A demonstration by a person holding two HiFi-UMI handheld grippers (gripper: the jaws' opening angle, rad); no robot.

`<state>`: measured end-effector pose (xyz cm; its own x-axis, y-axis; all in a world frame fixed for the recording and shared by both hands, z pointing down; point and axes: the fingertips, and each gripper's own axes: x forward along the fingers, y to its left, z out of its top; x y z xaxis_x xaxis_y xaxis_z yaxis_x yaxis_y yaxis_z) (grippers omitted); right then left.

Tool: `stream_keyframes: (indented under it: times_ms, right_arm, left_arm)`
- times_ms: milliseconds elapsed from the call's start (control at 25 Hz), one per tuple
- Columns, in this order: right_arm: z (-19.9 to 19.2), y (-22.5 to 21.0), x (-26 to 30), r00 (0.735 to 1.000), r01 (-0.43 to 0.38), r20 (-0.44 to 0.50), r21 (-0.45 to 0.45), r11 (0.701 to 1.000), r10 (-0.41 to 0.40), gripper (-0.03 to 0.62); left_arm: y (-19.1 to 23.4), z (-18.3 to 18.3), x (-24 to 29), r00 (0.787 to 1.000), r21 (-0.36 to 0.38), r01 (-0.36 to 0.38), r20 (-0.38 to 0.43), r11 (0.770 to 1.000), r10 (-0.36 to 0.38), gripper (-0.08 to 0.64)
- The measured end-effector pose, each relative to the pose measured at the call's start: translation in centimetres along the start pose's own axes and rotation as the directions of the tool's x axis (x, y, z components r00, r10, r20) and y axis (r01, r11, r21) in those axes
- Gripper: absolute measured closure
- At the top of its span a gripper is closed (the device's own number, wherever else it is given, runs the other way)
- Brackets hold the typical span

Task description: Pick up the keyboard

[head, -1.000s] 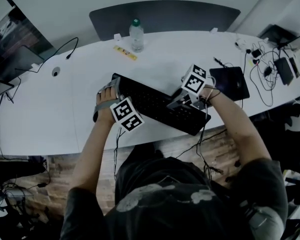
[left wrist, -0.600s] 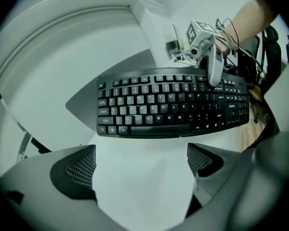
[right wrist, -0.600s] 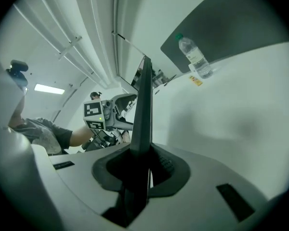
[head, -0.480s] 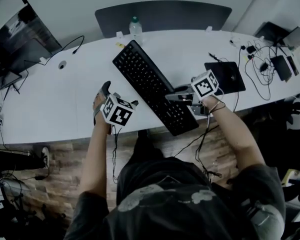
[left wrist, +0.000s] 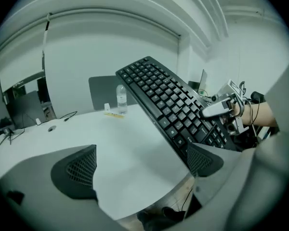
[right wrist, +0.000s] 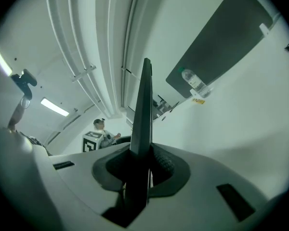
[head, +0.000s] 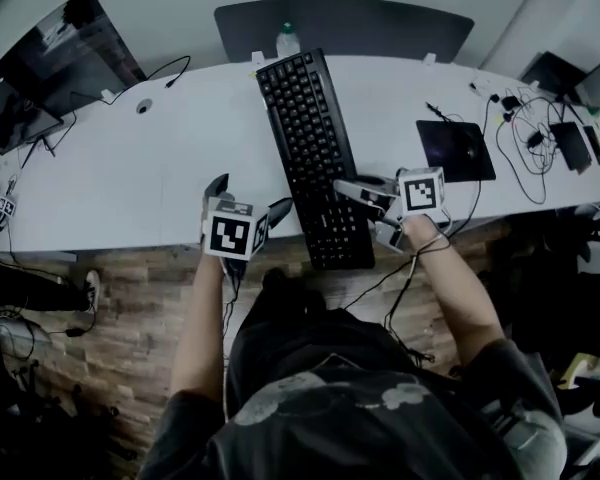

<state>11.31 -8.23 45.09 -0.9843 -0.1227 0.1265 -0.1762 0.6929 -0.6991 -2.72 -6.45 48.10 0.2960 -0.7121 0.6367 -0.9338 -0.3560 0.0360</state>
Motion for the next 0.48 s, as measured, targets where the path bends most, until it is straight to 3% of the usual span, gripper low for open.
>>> stream_keyframes:
  times_ms: [240,480]
  right_arm:
    - [0.8,1.5,-1.3,0.987,0.025,0.159,0.003,1.000,-0.025,0.518]
    - [0.6,2.7,-1.2,0.961,0.100,0.259,0.014,0.995,-0.100,0.518]
  left_arm:
    - [0.1,1.3,-2.5,0.994,-0.041,0.011,0.108,0.999,-0.006,-0.023]
    - [1.7,1.0,-4.1,0.988,-0.043,0.038,0.154,0.998,-0.031,0.019]
